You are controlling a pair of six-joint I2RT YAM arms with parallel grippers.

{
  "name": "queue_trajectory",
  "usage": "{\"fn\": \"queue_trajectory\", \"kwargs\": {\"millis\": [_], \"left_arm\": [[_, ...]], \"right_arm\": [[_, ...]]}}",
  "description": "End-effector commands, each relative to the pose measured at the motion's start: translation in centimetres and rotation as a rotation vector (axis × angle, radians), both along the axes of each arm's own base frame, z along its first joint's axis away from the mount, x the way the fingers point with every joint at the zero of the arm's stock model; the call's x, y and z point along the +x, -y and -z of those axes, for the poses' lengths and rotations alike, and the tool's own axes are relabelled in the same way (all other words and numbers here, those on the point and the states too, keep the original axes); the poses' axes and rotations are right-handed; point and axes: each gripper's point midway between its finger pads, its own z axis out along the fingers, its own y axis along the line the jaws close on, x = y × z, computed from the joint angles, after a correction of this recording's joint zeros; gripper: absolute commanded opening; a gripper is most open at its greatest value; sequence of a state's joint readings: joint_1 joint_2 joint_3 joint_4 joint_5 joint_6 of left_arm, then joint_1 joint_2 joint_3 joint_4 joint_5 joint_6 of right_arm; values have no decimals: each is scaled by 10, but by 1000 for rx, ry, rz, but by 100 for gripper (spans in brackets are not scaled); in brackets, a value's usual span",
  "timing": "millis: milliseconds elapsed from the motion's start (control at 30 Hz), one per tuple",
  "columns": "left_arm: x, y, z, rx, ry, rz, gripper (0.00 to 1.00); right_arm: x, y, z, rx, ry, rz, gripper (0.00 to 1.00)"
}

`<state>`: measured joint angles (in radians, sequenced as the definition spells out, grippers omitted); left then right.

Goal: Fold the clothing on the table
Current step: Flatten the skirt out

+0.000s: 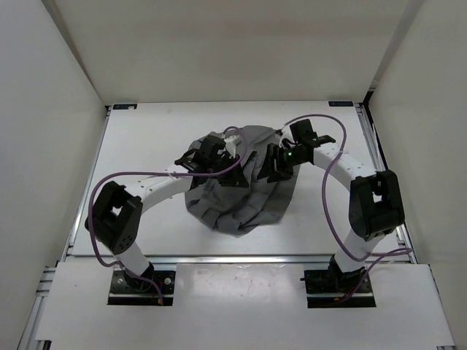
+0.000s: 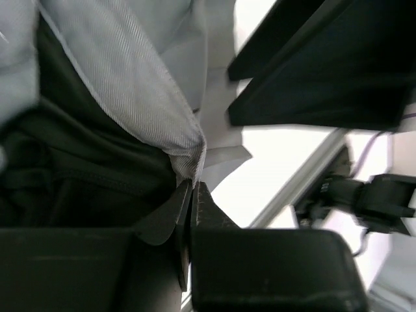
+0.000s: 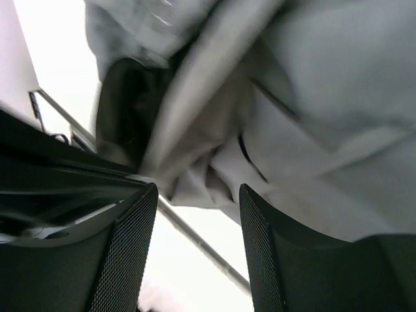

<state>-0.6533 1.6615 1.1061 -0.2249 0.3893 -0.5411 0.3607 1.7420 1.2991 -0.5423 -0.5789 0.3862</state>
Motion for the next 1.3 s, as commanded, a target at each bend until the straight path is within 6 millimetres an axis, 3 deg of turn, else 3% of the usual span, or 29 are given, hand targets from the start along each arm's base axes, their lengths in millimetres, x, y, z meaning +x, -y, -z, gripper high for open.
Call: {"fn": "queue_trajectory", "kwargs": {"millis": [0,133,233,333,400,567,700,767,833,900,1067,1133,1200,1267], "left_arm": [[6,6,-53,-151,59,-7,10],[15,6,-52,-114,76,-11,11],[18,4,-46,-85,76,-1,15],[17,3,-53,-101,75,3,23],[14,3,-63,-91,102,5,40],[51,-29,-75,81,234,-128,46],[81,-53,-87,90,255,-205,46],[97,-65,-80,121,243,-234,46],[105,-64,-76,145,240,-241,47],[113,-64,-58,197,205,-248,48],[113,-54,-22,342,99,-250,49],[109,-48,-14,345,83,-254,49],[108,-45,-12,348,87,-270,49],[107,-48,-7,378,84,-286,50]], "right_arm": [[-12,7,-4,29,10,30,58],[-23,6,4,88,-13,55,59],[-16,6,-13,184,-17,95,58],[-11,11,-18,163,27,119,57],[-14,11,-19,159,26,118,57],[-5,-3,-22,205,26,123,58],[3,-22,-19,222,-13,81,56],[3,-29,-14,211,-36,63,55],[6,-32,-13,195,-23,58,56],[6,-38,-18,186,-4,37,55],[4,-37,-7,154,-12,41,54],[3,-39,4,139,-18,35,47],[1,-36,13,140,-42,30,14],[-2,-35,25,123,-74,22,9]]}}
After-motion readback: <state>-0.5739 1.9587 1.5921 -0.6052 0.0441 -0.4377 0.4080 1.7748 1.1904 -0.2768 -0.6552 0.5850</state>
